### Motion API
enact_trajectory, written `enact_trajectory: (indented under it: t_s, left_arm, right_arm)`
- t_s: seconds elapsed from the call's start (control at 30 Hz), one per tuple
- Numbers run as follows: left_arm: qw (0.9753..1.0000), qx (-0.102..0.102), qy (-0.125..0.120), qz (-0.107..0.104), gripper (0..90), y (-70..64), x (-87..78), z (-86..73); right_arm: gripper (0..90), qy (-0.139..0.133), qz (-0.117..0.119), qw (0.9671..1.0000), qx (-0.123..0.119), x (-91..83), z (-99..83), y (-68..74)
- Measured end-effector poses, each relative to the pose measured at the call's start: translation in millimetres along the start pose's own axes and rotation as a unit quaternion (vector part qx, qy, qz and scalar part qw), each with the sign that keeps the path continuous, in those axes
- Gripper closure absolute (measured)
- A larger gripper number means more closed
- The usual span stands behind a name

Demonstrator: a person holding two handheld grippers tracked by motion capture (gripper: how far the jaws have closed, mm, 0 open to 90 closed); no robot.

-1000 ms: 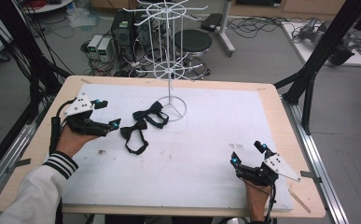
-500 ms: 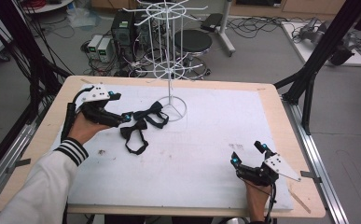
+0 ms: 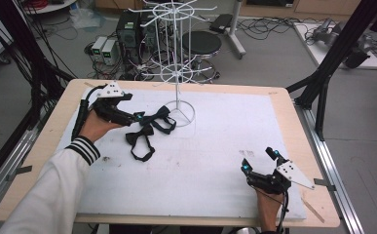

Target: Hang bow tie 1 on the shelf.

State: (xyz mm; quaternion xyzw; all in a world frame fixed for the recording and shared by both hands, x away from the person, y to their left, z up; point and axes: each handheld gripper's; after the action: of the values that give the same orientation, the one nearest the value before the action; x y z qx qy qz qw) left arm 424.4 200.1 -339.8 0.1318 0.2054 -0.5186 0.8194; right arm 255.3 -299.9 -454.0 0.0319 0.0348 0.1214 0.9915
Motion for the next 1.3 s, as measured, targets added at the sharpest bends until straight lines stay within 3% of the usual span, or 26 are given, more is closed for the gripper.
enact_trajectory:
  t_s: [0.1,0.3,0.37,0.4,0.57,0.63,1.0,1.3]
  left_arm:
    - [1.0,-0.005,-0.005,0.002,14.7,2.7,2.4,-1.3]
    - [0.9998,-0.017,0.011,0.003,15.0,12.3,12.9,-8.4]
    - [0.9996,-0.02,0.019,0.003,15.0,15.6,15.6,-9.1]
    - [0.9988,-0.023,0.042,0.001,15.0,19.3,18.3,-5.7]
    - [0.9988,-0.021,0.043,-0.005,15.0,22.7,23.3,3.4]
    - [0.9981,-0.02,0.057,-0.01,15.0,26.0,30.2,4.6]
    - [0.9968,-0.036,0.068,-0.023,15.9,38.2,55.2,-1.4]
    - [0.995,-0.034,0.09,-0.027,17.7,41.3,65.4,-7.9]
  right_arm:
    - [1.0,0.001,0.0,1.0,-0.002,0.1,0.0,0.0]
    - [1.0,0.001,0.0,1.0,-0.003,0.1,0.0,0.6]
    - [1.0,0.001,0.0,1.0,-0.003,0.1,0.0,0.6]
    - [1.0,-0.001,0.0,1.0,-0.005,0.3,0.0,0.2]
    - [1.0,0.002,-0.002,1.0,-0.003,0.3,0.1,-0.1]
    - [1.0,0.001,-0.001,1.0,-0.002,0.2,0.1,-0.2]
    - [1.0,0.002,0.0,1.0,0.001,0.0,0.0,-0.3]
    - [1.0,-0.001,0.001,1.0,-0.005,0.4,0.0,-0.1]
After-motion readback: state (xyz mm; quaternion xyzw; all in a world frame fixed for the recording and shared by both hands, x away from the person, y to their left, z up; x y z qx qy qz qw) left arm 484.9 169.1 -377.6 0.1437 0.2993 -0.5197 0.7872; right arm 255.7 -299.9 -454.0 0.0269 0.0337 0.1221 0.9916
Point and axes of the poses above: each handheld gripper's, and its own axes: x roughly forward along the jaws, z roughly out of its top, y roughly to its left, and after that the axes turned 13 degrees about -z, right-handed
